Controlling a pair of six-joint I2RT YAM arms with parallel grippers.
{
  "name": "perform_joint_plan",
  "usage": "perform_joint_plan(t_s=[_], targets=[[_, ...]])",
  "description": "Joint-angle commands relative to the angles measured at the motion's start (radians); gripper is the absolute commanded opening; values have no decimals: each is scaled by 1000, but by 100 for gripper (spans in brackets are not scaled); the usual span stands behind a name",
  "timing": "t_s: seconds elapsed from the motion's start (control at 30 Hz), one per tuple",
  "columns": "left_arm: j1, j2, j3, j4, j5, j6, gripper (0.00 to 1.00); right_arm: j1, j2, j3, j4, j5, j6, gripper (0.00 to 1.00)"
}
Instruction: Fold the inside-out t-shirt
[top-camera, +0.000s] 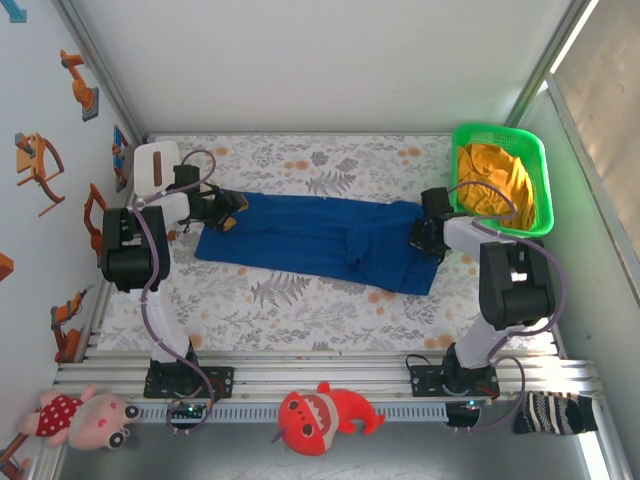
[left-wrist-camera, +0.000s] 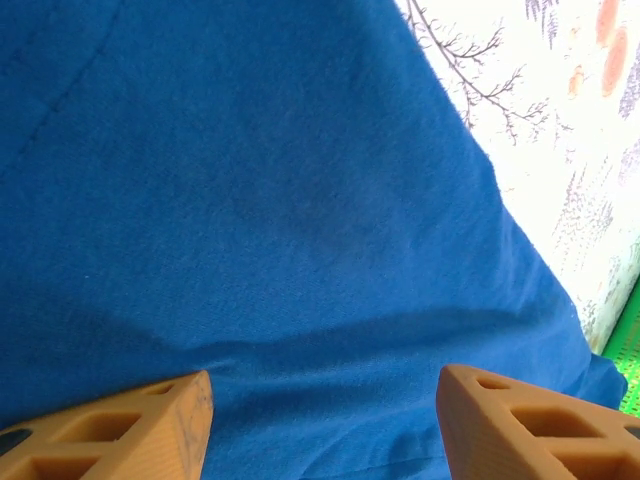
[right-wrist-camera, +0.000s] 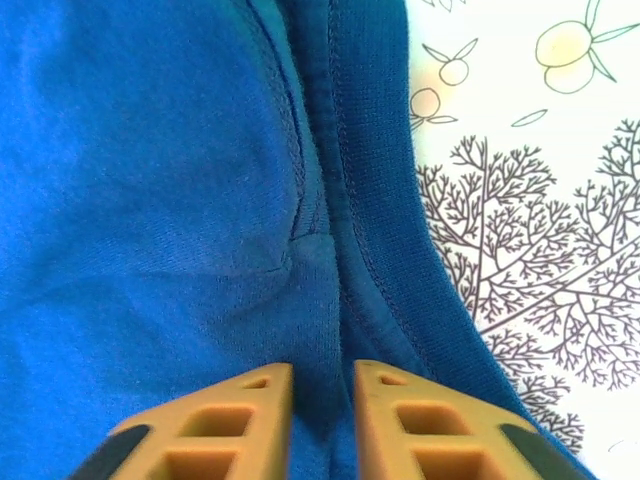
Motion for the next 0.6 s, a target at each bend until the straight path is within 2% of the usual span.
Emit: perform_joint_plan(t_s=[0.0, 0.03, 0.07, 0.3, 0.57], targets=[[-2, 13, -19, -33, -19, 24, 60, -17, 3, 31, -4, 6, 7, 7], [-2, 12, -22, -37, -27, 24, 60, -21, -1, 33, -7, 5, 2, 1], [0, 10, -27, -43, -35, 22, 60, -27, -7, 36, -12, 4, -4, 0], [26, 13, -68, -83, -96, -4, 60, -85, -60, 66, -67, 17, -62, 0], [36, 8, -86, -80, -102, -1, 59, -117, -8, 103, -82, 9, -113, 0]])
